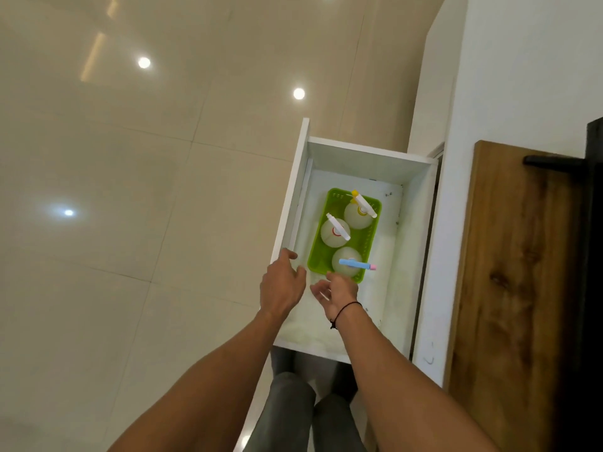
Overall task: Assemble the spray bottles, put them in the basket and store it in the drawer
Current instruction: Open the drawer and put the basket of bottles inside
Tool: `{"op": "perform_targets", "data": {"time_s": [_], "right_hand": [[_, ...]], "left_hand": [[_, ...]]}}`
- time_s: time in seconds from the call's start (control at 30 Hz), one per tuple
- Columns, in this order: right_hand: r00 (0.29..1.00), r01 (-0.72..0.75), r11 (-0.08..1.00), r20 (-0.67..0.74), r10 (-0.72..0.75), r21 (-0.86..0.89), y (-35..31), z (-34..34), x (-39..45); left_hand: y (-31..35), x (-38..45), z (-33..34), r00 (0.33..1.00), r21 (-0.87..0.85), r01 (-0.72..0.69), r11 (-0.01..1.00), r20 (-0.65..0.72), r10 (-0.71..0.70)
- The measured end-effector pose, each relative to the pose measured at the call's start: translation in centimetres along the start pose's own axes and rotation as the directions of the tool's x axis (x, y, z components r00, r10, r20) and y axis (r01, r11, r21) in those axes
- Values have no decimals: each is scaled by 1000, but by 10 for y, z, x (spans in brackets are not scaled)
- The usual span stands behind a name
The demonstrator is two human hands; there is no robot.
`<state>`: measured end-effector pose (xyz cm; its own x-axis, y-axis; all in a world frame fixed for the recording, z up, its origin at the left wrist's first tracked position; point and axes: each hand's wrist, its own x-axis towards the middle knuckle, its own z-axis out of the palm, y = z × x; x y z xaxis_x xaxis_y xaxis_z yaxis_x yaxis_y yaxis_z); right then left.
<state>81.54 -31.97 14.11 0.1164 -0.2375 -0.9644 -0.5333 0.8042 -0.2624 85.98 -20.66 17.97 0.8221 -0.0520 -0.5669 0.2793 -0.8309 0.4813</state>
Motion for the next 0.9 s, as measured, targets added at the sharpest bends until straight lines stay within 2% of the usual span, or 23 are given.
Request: {"op": "perform_targets", "data": {"time_s": [0.1, 0.17, 0.23, 0.3, 0.33, 0.43, 0.53, 0.73, 0.9], "right_hand": [[996, 89, 991, 38, -86, -99, -3, 9, -20], [989, 138, 975, 68, -128, -171, -3, 17, -29], [983, 170, 951, 115, -145, -257, -2, 26, -35], [971, 204, 909, 194, -140, -363, 1, 34, -39], [962, 224, 888, 239, -135, -401, 2, 39, -41], [944, 263, 838, 309, -119, -479, 11, 51, -43], [950, 278, 794, 279, -142, -541, 20, 62, -44], [943, 326, 690, 171, -285, -646, 18, 56, -53], [881, 397, 581, 117, -459, -711, 9, 20, -64]], "left_hand": [[-7, -15, -16, 993, -80, 5, 997, -114, -14], [-14, -17, -20, 993, -67, 46, 997, -103, -53], [-23, -17, -20, 992, -24, 117, 993, 51, -115], [-32, -17, -17, 956, -36, 167, 985, 250, -153], [-35, -17, -16, 940, -56, 170, 984, 308, -145], [-45, -15, -17, 929, -102, 140, 985, 357, -95], [-48, -18, -21, 901, -142, 146, 979, 427, -73], [-37, -31, -11, 861, -185, 107, 977, 508, 2], [-14, -40, 9, 824, -126, -26, 992, 559, 93]]}}
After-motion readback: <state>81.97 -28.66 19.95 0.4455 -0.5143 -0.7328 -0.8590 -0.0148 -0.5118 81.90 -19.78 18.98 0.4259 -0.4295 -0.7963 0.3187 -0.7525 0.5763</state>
